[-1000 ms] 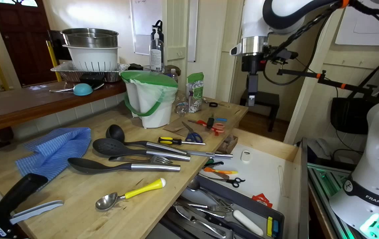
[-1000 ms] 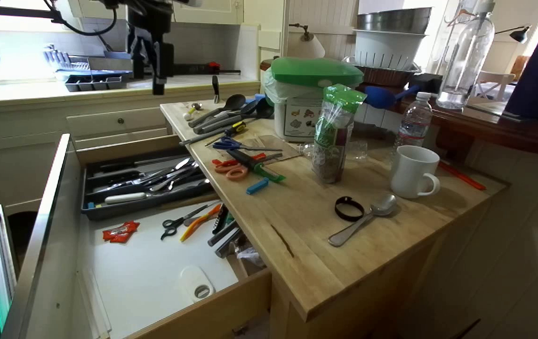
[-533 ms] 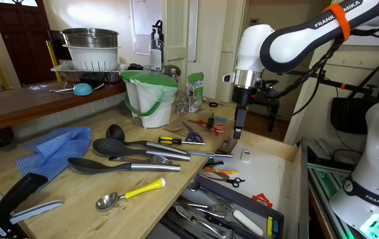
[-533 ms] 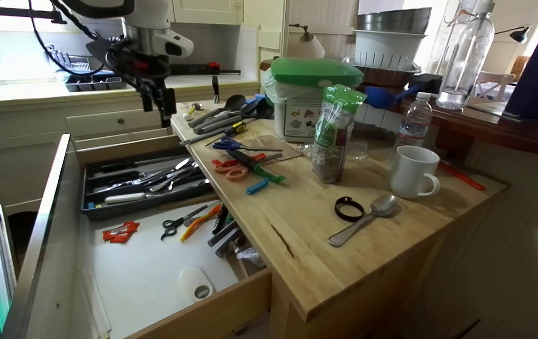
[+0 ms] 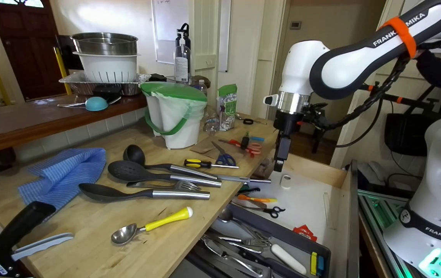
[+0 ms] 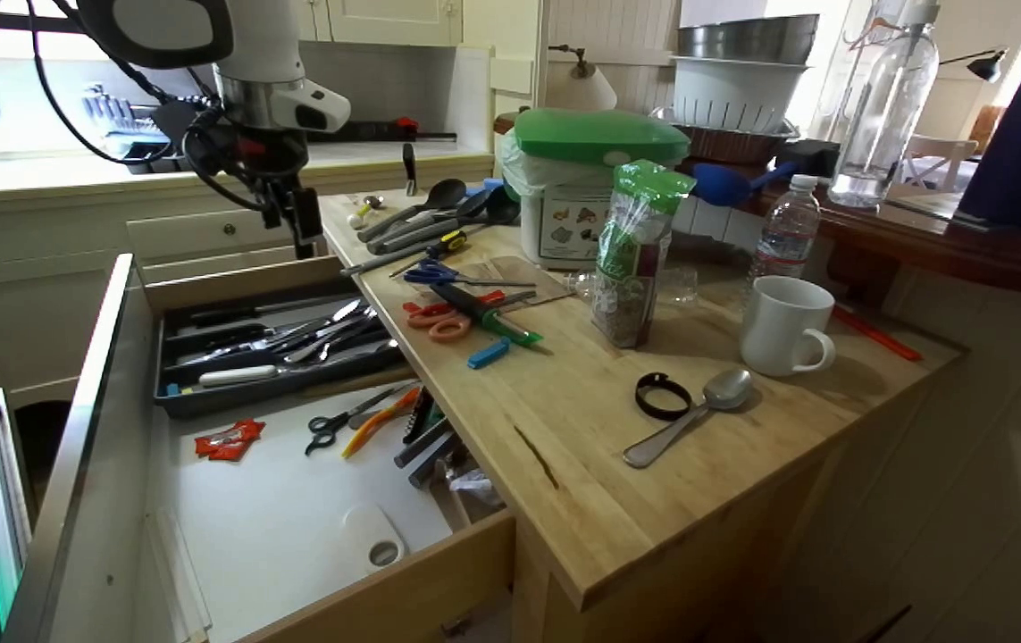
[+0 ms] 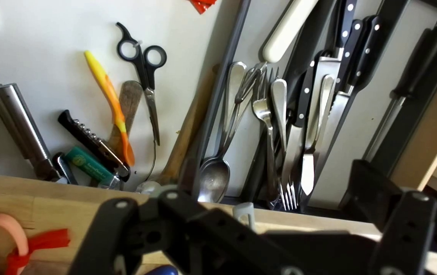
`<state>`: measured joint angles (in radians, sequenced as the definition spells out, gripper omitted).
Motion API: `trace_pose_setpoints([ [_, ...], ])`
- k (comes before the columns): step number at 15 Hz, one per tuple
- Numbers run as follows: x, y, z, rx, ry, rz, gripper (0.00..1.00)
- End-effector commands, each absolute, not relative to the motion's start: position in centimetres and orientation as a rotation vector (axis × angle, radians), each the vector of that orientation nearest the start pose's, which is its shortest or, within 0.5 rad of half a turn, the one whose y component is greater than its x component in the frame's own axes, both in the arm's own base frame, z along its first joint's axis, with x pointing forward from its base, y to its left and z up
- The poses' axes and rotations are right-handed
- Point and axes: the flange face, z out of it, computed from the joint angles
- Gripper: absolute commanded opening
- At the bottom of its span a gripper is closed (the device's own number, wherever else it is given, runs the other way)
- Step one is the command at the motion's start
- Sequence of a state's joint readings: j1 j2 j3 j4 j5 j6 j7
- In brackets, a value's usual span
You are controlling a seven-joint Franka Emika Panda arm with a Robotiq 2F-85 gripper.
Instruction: Take the potato peeler out of the drawer
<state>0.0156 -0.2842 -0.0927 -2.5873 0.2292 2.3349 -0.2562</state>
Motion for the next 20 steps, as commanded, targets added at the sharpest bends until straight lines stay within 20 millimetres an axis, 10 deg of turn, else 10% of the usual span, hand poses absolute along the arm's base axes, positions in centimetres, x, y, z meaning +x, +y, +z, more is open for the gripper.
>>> trace_pose_setpoints([
  [1, 42.2, -2.7, 35.4, -2.981, -0.009, -0.121, 1.00],
  [7, 38.1, -0.7, 29.9, -3.007, 0.209, -0.288, 1.00],
  [8, 40.3, -0.5, 29.5, -3.009, 0.238, -0.280, 1.00],
  [20, 37.8, 4.6, 18.5, -3.002, 0.290, -0.029, 1.00],
])
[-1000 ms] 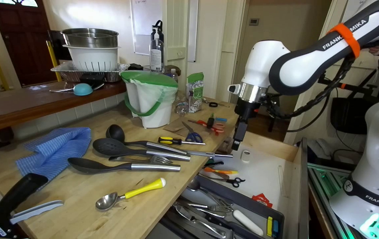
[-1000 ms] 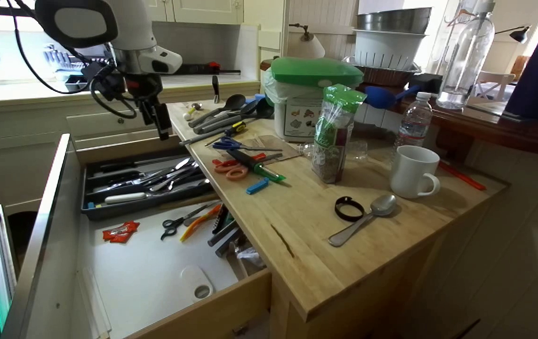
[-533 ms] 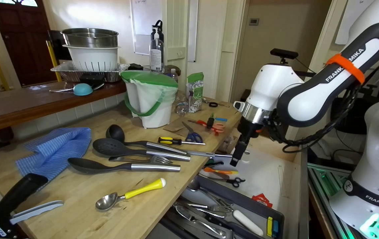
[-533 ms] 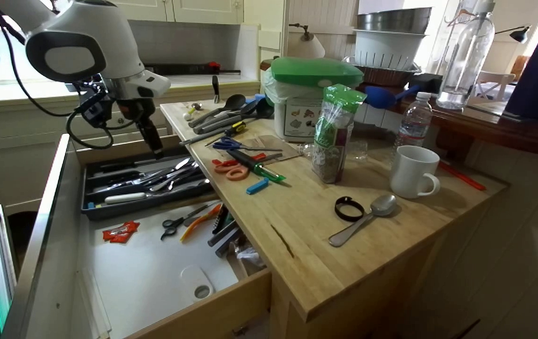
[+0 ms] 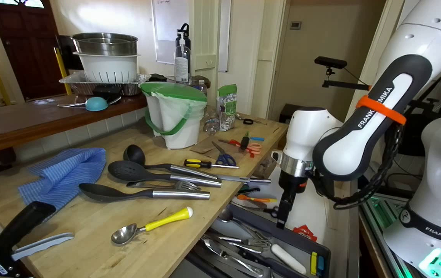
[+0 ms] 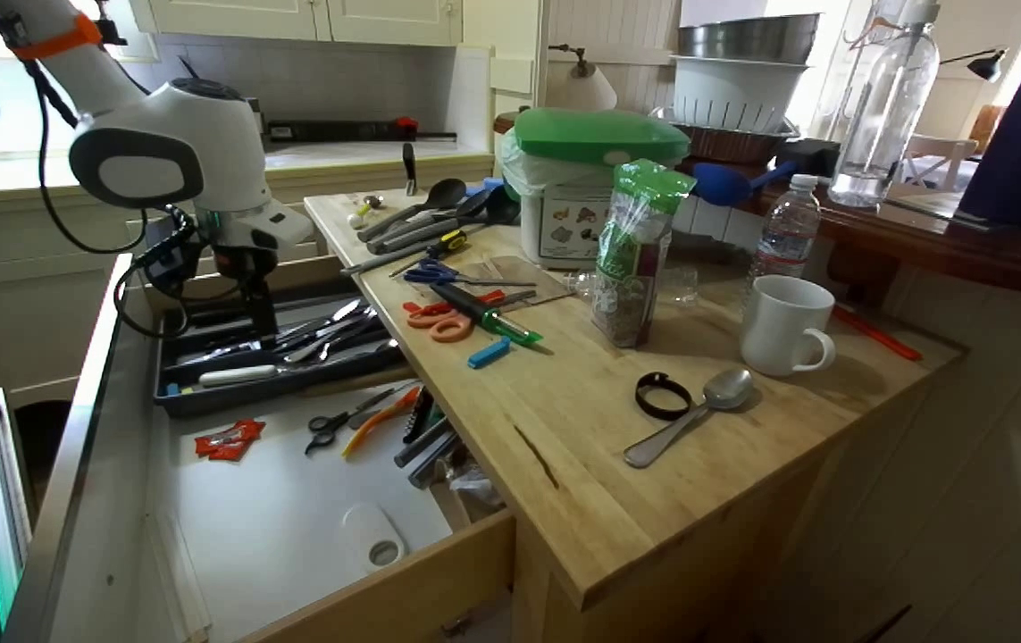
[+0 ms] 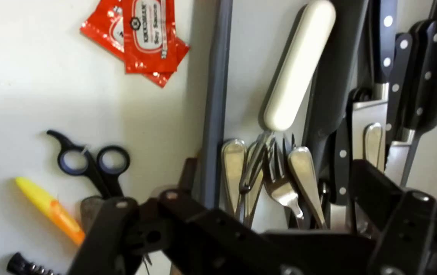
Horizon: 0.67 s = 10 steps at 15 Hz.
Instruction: Take the potato peeler out of the drawer
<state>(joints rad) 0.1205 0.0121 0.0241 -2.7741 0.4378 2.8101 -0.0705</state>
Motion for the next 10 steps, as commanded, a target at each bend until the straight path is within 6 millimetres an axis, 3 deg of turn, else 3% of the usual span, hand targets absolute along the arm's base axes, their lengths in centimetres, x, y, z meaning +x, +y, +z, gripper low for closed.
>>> trace_pose_setpoints([
  [1, 37.7, 5.0, 17.9, -3.013, 0.263, -0.044, 1.00],
  [6, 37.3, 6.4, 14.8, -3.054, 0.295, -0.199, 1.00],
  [7, 37.4, 6.6, 14.5, -3.054, 0.306, -0.233, 0.94],
  [10, 38.2, 8.0, 13.6, -3.038, 0.254, -0.279, 0.98],
])
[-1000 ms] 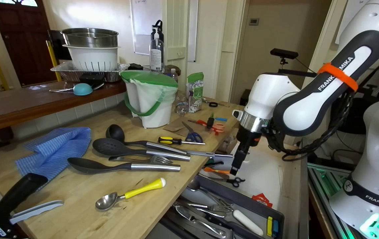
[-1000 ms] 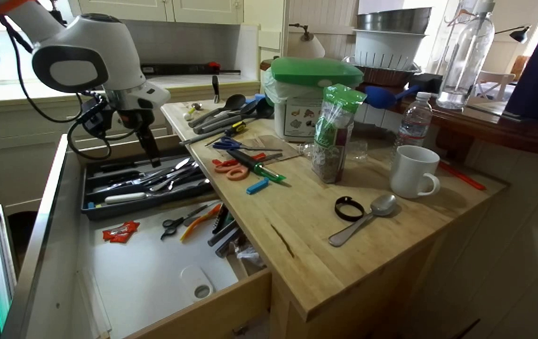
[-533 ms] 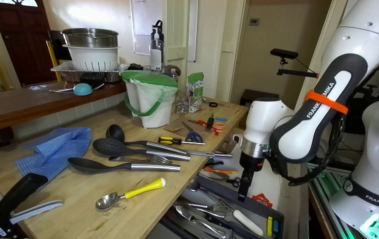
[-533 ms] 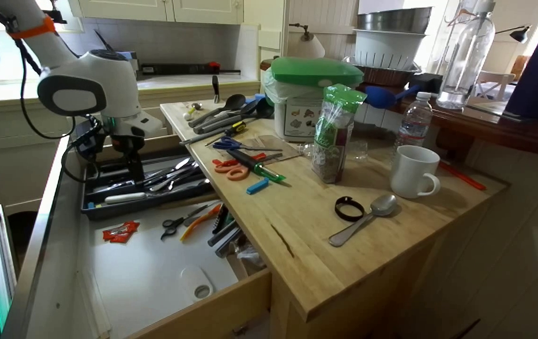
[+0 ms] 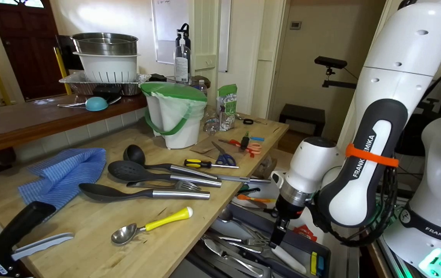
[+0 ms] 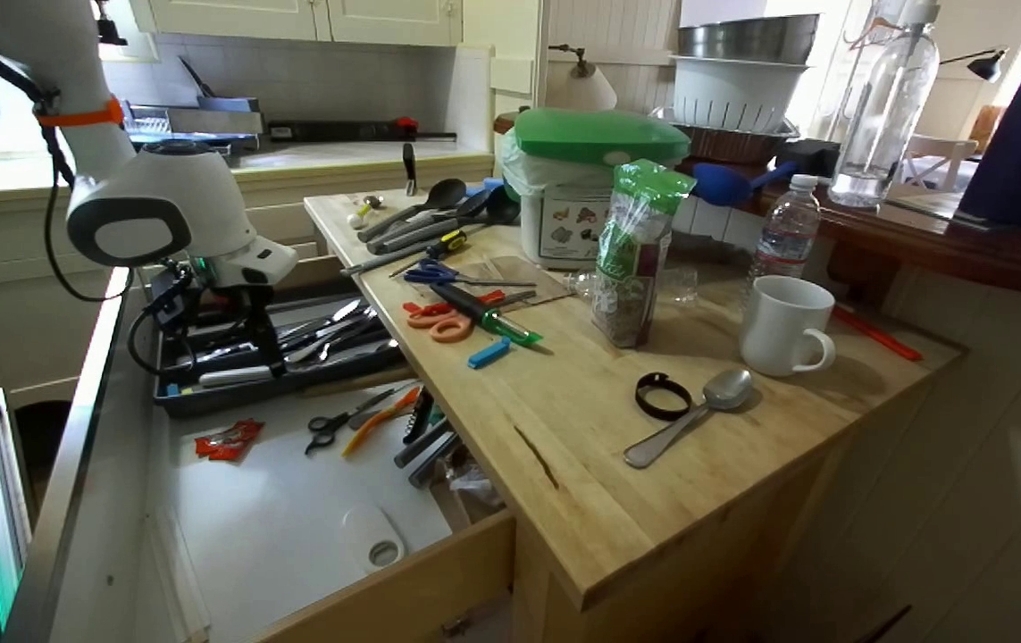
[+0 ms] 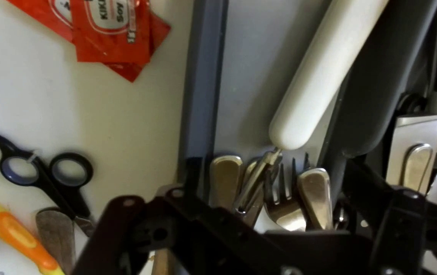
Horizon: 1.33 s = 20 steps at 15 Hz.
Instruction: Take the potato peeler out of the drawer
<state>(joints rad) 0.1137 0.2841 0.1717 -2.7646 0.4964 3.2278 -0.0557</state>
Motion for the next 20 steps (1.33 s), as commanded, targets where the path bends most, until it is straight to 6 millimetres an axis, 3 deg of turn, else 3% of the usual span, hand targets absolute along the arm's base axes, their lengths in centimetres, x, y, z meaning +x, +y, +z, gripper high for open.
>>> trace_pose_setpoints([
  [1, 38.4, 8.7, 13.6, -3.025, 0.190, -0.269, 0.98],
  [2, 37.9, 7.9, 14.1, -3.043, 0.226, -0.258, 0.96],
  [5, 38.2, 8.8, 13.9, -3.027, 0.204, -0.252, 1.00],
  [11, 40.0, 8.9, 15.3, -2.877, 0.604, -0.401, 1.00],
  [17, 38.7, 8.0, 14.3, -2.835, 0.796, -0.306, 1.00],
  [20, 38.1, 7.6, 13.7, -2.833, 0.849, -0.267, 0.83],
])
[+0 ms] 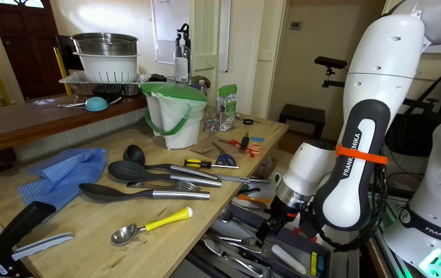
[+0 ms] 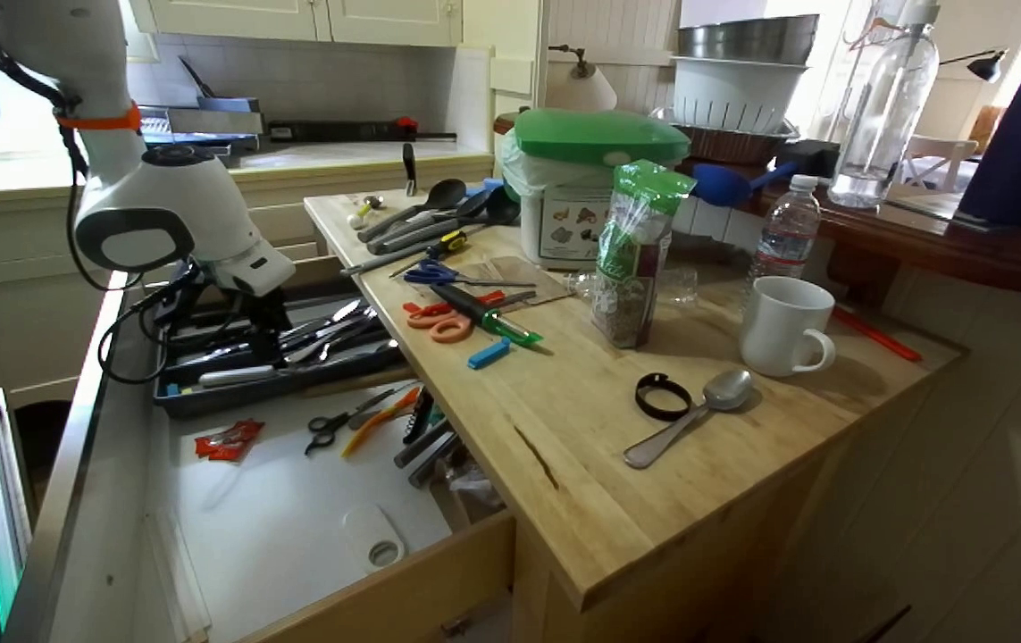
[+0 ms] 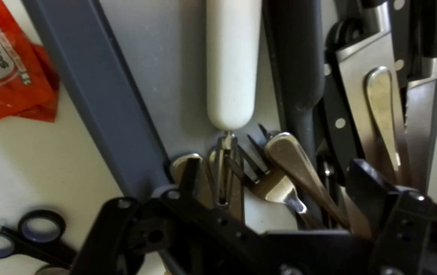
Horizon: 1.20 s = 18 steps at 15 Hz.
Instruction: Take the potato peeler out of the drawer
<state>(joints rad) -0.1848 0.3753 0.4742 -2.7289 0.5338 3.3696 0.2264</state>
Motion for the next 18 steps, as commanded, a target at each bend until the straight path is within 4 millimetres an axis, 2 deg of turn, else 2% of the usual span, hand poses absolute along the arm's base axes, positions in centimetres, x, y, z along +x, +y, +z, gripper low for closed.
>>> trace_pose_setpoints([
  [1, 38.1, 7.6, 13.4, -2.834, 0.852, -0.246, 0.80],
  [3, 38.2, 7.7, 12.7, -2.829, 0.861, -0.212, 0.61],
  [6, 38.0, 7.7, 12.0, -2.826, 0.879, -0.168, 0.49],
  [7, 37.8, 7.8, 11.7, -2.827, 0.881, -0.147, 0.55],
  [9, 37.4, 7.8, 11.4, -2.831, 0.890, -0.100, 0.58],
  [11, 37.4, 7.5, 11.3, -2.832, 0.909, -0.079, 0.54],
  [12, 37.6, 7.4, 11.2, -2.830, 0.909, -0.063, 0.33],
  [13, 37.8, 7.2, 11.0, -2.828, 0.913, -0.043, 0.30],
  [15, 38.1, 6.9, 10.9, -2.828, 0.911, -0.024, 0.14],
  [16, 38.3, 6.9, 11.1, -2.835, 0.889, -0.034, 0.09],
  [18, 38.6, 7.3, 11.6, -2.850, 0.851, -0.072, 0.09],
])
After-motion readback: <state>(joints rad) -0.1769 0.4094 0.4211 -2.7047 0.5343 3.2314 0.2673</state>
